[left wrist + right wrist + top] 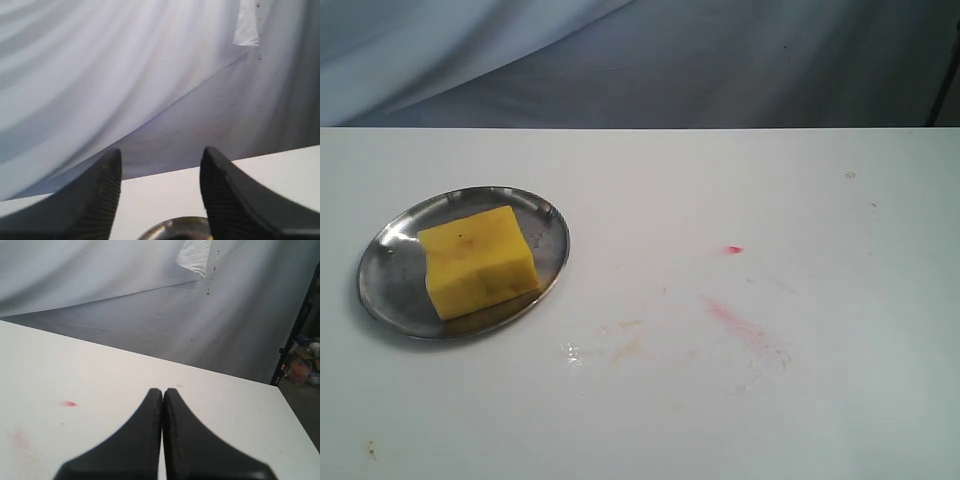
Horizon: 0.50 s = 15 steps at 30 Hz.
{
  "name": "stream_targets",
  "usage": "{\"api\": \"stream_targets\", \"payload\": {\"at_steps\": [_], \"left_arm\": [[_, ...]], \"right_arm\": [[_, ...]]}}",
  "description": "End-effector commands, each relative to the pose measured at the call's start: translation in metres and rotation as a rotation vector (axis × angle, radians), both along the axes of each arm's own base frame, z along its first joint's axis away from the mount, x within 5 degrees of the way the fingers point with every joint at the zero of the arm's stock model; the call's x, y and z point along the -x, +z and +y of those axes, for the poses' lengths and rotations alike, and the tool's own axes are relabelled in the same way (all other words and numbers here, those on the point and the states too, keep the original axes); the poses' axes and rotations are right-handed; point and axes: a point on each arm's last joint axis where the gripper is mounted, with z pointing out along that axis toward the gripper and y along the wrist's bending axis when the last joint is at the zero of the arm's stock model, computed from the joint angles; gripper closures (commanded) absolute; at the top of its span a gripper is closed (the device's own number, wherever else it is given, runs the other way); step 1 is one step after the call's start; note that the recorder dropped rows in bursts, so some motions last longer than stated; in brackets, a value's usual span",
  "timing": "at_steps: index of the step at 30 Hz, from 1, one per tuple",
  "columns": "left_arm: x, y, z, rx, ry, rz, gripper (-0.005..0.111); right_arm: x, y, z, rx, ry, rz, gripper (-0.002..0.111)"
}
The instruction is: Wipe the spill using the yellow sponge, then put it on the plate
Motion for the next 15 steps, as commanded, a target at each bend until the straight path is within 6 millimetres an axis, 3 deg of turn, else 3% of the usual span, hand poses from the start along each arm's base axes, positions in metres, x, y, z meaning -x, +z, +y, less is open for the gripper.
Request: {"api": "stream_targets", "payload": {"at_steps": [1,7,15], "left_arm": [[0.025,-0.011,0.024,0.149,0.177,-0.03,0.069],[0.054,-0.038,0.036,0.3,0.313,-0.074,0.068],[0.067,-0.08,0.034,0.305,0.321,-0.027,0.071]], "right_arm": [[0.0,0.0,0.0,0.008,-0.003,-0.008,0.108],[0.0,0.0,0.0,0.008,-0.003,-0.008,0.108],[0.0,0.0,0.0,0.008,-0.003,-0.008,0.108]]}}
